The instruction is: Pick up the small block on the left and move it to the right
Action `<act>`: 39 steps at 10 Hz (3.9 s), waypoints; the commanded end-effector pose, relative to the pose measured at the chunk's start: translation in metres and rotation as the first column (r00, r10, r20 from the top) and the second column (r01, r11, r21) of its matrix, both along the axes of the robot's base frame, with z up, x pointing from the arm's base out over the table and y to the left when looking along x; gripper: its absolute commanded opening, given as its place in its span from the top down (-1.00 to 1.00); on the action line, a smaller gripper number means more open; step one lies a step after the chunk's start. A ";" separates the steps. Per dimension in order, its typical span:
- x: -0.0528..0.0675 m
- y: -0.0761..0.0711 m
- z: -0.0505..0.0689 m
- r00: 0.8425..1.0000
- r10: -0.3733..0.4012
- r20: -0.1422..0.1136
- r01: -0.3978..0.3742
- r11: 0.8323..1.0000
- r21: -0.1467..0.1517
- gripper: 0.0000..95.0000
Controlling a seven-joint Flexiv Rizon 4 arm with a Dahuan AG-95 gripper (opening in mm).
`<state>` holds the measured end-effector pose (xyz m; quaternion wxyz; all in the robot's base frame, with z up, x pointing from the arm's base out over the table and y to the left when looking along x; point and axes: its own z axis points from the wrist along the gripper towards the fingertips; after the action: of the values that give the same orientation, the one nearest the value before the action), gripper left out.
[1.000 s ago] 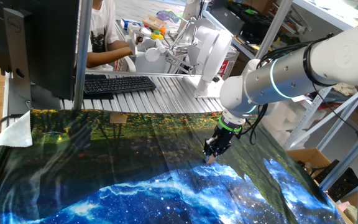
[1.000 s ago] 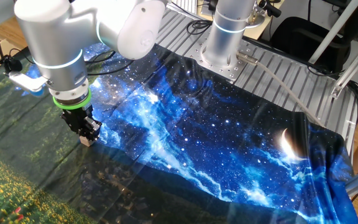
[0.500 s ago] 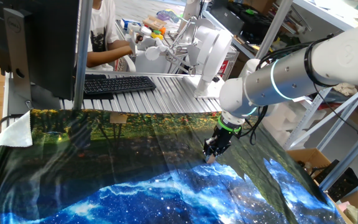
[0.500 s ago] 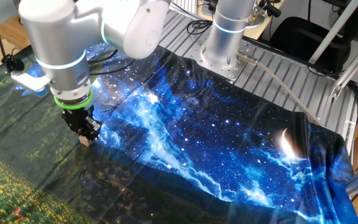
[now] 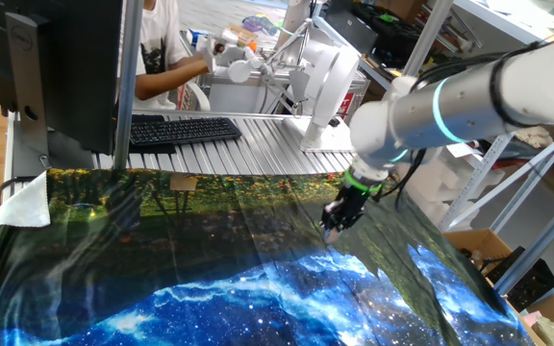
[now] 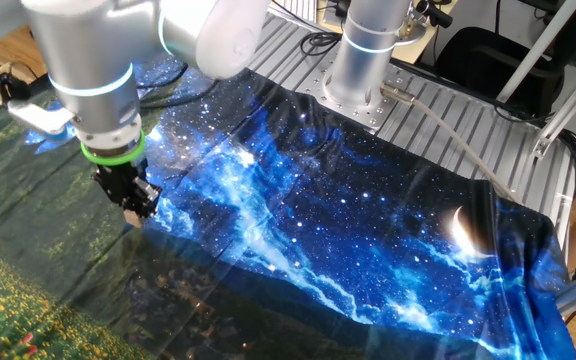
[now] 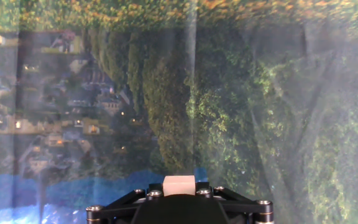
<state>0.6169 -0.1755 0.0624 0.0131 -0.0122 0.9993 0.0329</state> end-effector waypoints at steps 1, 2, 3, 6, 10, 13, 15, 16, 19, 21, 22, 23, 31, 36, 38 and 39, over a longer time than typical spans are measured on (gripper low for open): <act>-0.001 0.000 0.014 1.000 -0.001 -0.003 0.001 1.000 -0.006 1.00; -0.002 0.001 0.018 1.000 -0.004 -0.006 0.004 1.000 -0.011 1.00; -0.003 0.002 0.020 1.000 -0.009 -0.004 0.009 1.000 -0.011 1.00; -0.008 0.006 0.026 1.000 -0.020 0.000 0.020 1.000 -0.014 1.00; -0.008 0.018 0.029 0.999 -0.040 -0.011 0.040 0.999 -0.011 1.00; -0.012 0.063 0.036 0.997 -0.074 -0.021 0.073 0.997 -0.020 1.00; -0.015 0.092 0.034 0.995 -0.096 -0.022 0.095 0.995 -0.020 1.00; -0.017 0.106 0.032 0.994 -0.107 -0.025 0.106 0.994 -0.023 1.00; -0.022 0.138 0.024 0.990 -0.138 -0.025 0.138 0.990 -0.012 1.00; -0.018 0.144 0.020 0.988 -0.151 -0.033 0.151 0.988 0.015 1.00; -0.016 0.146 0.015 0.988 -0.150 -0.032 0.151 0.988 0.018 1.00; -0.015 0.146 0.014 0.988 -0.151 -0.032 0.151 0.988 0.017 1.00; -0.016 0.146 0.014 0.987 -0.157 -0.033 0.157 0.988 -0.003 1.00; -0.016 0.146 0.013 0.987 -0.159 -0.030 0.158 0.987 -0.025 1.00; -0.016 0.146 0.013 0.987 -0.156 -0.027 0.155 0.987 -0.043 1.00; -0.016 0.146 0.013 0.988 -0.152 -0.024 0.151 0.988 -0.046 1.00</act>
<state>0.6019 -0.0286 0.0760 -0.0008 0.0631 0.9980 0.0103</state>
